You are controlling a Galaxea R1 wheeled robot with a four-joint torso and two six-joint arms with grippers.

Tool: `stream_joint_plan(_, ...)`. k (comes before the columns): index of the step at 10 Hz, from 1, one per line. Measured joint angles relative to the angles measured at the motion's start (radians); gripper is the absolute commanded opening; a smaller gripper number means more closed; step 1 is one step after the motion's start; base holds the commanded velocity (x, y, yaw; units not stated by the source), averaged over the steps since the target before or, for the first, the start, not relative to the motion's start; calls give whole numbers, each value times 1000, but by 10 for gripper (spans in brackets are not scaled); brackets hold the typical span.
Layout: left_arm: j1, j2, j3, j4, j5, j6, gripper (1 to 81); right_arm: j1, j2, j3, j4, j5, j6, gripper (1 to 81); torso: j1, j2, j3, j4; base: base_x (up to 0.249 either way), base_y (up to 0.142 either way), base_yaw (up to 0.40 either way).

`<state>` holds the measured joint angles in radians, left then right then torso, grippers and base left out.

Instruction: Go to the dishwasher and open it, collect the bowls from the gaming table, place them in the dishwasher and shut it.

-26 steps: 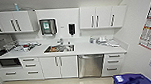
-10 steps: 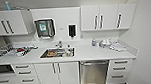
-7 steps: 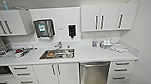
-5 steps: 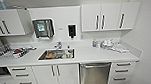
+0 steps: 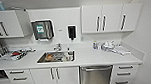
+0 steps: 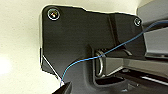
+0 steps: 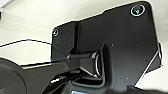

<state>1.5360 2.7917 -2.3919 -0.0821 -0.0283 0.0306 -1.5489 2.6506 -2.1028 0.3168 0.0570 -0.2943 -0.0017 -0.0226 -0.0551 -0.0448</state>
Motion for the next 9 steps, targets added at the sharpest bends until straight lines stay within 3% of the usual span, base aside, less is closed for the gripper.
stream_joint_plan(2,-34,1,0,0,-15,0,811,36,3,0,1,18,0,811,2,0,0,0,140,0,0)
stream_joint_plan(9,-23,0,0,0,-13,0,811,23,4,-1,1,13,0,811,2,0,0,0,143,0,0)
